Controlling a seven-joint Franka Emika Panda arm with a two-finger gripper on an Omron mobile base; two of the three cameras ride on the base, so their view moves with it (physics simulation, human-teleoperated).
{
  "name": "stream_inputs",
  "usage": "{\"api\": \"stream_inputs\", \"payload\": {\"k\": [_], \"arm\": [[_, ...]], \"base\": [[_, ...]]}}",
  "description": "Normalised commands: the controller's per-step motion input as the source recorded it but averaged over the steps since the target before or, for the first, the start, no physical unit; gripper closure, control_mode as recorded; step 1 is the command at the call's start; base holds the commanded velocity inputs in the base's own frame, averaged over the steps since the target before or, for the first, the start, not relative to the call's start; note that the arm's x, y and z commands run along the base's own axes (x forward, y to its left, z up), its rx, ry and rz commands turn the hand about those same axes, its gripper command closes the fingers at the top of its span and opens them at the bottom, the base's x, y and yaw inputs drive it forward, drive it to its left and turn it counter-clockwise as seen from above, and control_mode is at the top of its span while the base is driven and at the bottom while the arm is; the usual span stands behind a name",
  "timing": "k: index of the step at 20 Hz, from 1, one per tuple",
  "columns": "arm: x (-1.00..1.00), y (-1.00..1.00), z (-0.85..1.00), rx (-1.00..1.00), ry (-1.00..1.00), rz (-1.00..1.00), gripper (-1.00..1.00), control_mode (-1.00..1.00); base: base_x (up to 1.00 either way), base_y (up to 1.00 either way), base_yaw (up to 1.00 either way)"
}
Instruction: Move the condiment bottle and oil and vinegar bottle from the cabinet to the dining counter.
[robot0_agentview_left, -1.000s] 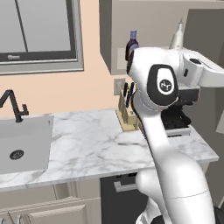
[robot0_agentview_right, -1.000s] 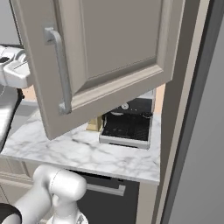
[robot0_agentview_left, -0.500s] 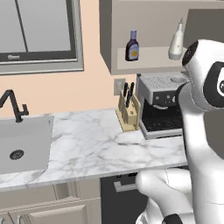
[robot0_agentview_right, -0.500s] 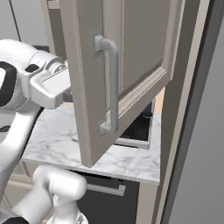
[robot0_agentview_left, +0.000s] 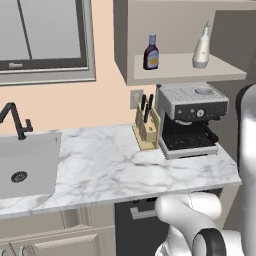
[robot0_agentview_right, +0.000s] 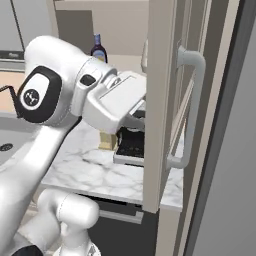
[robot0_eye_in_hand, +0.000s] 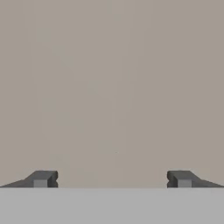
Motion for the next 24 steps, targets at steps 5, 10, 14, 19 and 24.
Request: {"api": "stream_inputs", "payload": {"k": [5,10,14,19,24], "arm": [[-0.86,0.99,0.00,-0.07,0.01,0.26,-1.00,-1.00],[-0.49,1.00,0.00,-0.07,0.15,0.38,-1.00,-1.00],[-0.12,1.00,0.00,-0.02,0.21,0.42,-1.00,-1.00],[0.12,0.91,0.00,0.00,0.28,0.37,-1.00,-1.00],[0.43,0.52,0.00,0.09,0.26,0.33,-1.00,-1.00]], "base": [[0.00,0.00,0.00],[0.00,0.00,0.00],[0.00,0.00,0.00],[0.00,0.00,0.00],[0.00,0.00,0.00]]}}
